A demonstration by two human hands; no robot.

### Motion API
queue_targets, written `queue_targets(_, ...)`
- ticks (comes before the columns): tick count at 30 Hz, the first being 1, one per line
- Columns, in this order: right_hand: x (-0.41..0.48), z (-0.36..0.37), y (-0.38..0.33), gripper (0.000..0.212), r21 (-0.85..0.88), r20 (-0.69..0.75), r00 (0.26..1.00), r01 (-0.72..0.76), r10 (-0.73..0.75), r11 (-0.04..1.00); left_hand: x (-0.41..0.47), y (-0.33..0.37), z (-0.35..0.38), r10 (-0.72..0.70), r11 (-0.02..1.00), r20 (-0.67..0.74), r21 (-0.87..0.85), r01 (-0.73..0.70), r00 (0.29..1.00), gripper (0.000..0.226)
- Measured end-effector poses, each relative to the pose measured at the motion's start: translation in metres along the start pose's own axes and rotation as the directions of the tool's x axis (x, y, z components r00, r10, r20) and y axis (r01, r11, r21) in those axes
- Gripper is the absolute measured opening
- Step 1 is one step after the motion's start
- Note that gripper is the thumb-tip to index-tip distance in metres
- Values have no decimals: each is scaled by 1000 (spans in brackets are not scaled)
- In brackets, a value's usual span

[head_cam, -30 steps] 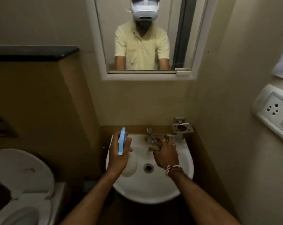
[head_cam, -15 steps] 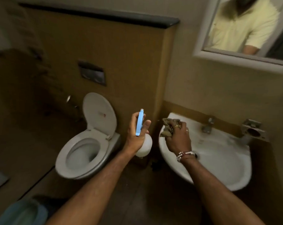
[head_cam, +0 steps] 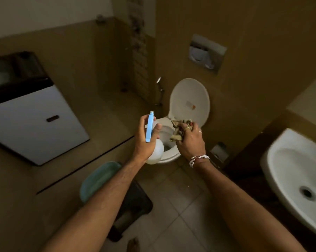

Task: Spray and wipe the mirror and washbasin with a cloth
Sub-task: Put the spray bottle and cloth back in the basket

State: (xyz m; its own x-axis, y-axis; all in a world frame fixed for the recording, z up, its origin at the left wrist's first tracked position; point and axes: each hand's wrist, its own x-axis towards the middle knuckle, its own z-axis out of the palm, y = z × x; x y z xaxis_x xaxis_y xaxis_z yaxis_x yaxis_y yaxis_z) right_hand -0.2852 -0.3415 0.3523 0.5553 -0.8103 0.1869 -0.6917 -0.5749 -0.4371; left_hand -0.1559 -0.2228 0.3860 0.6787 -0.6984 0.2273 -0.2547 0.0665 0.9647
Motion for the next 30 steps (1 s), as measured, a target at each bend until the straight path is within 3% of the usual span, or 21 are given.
queue_targets(6, 11, 98, -107, 54, 89, 100, 983, 146, -155, 985, 0, -51, -127, -20, 998, -169, 58, 31, 985, 69)
queue_targets(13, -1, 206, -166, 57, 140, 300, 906, 267, -298, 953, -28, -140, -211, -45, 963, -365, 232, 138, 930, 79)
queue_targets(17, -19, 278, -174, 62, 166, 446, 805, 356, -392, 920, -60, -201, -237, -45, 935, -406, 305, 182, 913, 77)
queue_targets(23, -42, 372, -161, 70, 124, 635, 629, 490, -448, 863, -94, -298, -239, -203, 902, -406, 277, 332, 891, 78)
queue_targets(30, -49, 449, -151, 65, 58, 789, 487, 549, -376, 834, -98, -369, -242, -417, 806, -368, 273, 526, 831, 95)
